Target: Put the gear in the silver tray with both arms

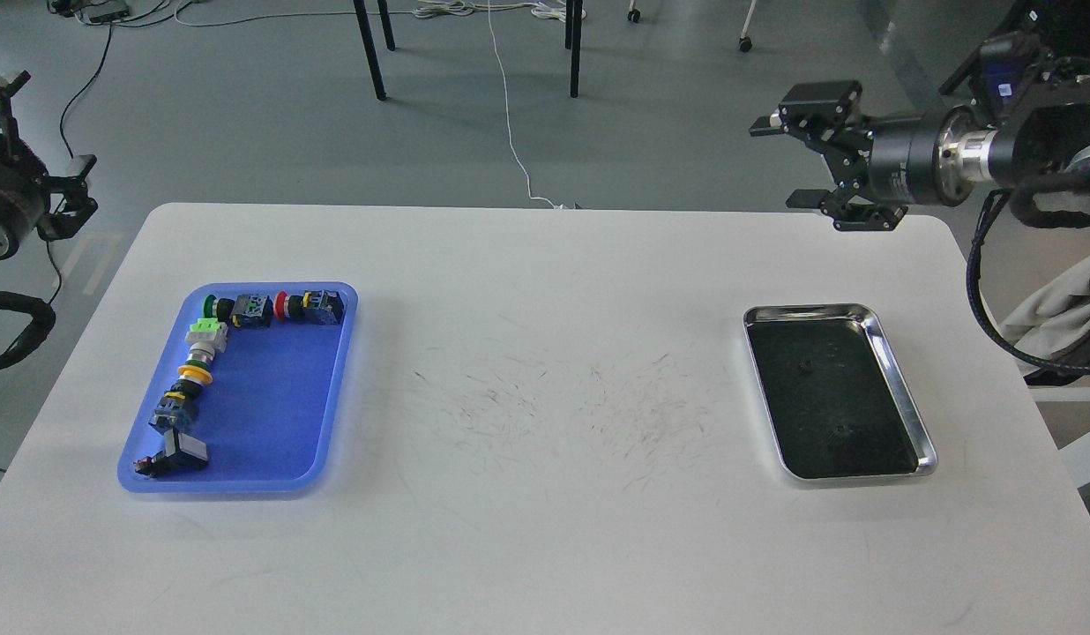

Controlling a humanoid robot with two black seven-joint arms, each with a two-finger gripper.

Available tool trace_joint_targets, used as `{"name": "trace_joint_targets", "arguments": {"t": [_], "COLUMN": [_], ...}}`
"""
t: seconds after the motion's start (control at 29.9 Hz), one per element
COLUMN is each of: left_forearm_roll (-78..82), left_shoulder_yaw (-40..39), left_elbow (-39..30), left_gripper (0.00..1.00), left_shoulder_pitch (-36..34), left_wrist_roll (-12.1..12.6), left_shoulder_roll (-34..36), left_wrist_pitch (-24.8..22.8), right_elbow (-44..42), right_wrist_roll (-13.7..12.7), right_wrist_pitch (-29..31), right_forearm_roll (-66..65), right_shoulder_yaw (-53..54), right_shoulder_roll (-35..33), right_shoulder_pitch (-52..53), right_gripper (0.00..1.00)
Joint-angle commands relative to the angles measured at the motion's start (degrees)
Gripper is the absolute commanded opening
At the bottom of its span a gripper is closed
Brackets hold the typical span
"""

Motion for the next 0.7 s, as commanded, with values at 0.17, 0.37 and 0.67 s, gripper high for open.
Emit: {"name": "trace_joint_targets", "arguments": {"t": [0.17,0.37,0.67], "left_forearm_roll": [-0.24,-0.33,-0.33], "left_shoulder_yaw": [-0.24,-0.33,-0.59], "left_elbow": [-0.89,-0.54,-0.1], "left_gripper": [0.98,0.98,0.98], "left_shoulder_pitch": [-1.75,-4.3,-7.02], "left_wrist_roll": [0.7,0.8,0.62], "left_shoulder_roll": [-2.39,-8.89,-14.71], "left_wrist_pitch": [1.68,3.18,5.46], "right_elbow": [-16.13,-7.6,-7.94], "right_wrist_roll": [6.1,6.55,7.34], "right_wrist_pitch": [0.0,0.0,0.0], "right_forearm_roll": [34.02,34.92,34.92], "right_shoulder_yaw": [15.23,27.82,28.71], "right_shoulder_roll": [4.01,9.36,12.27], "right_shoulder_pitch": [-12.29,-30.67,-33.24], "right_gripper": [0.97,0.97,0.99]}}
